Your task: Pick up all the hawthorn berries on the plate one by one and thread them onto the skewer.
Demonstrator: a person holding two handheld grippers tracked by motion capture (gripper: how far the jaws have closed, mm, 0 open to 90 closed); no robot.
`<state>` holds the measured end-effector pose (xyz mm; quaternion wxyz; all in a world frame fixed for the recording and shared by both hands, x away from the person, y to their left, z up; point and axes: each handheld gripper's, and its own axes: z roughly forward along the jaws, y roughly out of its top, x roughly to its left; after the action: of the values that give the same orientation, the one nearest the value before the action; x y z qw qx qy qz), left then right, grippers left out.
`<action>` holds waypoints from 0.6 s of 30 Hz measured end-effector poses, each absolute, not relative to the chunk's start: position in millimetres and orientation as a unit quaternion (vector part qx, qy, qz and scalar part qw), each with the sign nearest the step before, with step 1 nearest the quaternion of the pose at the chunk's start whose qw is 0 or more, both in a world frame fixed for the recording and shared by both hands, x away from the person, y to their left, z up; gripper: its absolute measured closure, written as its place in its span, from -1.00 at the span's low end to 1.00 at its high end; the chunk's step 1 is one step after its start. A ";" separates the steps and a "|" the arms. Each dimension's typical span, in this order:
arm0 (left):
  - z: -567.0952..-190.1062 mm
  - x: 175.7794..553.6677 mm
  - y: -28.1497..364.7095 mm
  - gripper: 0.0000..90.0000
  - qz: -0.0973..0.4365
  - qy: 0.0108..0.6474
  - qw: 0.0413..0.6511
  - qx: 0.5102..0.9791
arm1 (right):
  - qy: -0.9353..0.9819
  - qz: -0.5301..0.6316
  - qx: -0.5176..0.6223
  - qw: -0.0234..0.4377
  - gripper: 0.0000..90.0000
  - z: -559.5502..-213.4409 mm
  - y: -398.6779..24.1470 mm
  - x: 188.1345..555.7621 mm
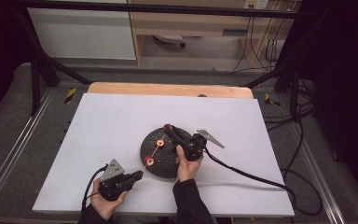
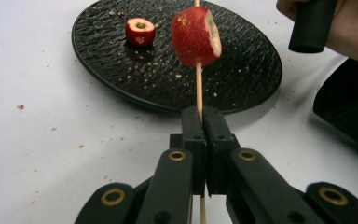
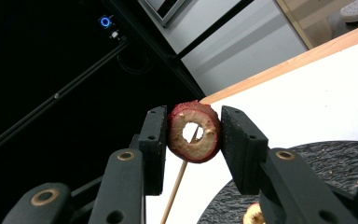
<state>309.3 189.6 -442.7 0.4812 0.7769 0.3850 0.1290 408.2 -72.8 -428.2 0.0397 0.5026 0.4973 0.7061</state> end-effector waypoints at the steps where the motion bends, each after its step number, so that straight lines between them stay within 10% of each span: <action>1: -442.6 309.1 187.9 0.97 0.131 0.387 0.480 0.776 | 0.497 0.706 0.504 0.037 0.40 -428.2 -72.7 407.8; 18: -444.5 307.5 179.5 0.97 0.130 0.404 0.474 0.771 | 0.490 0.709 0.505 0.054 0.40 -425.3 -74.4 407.6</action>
<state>307.5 179.5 -444.5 0.4745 0.7714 0.4038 0.1298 407.6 -74.4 -425.3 0.0537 0.5045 0.4899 0.7089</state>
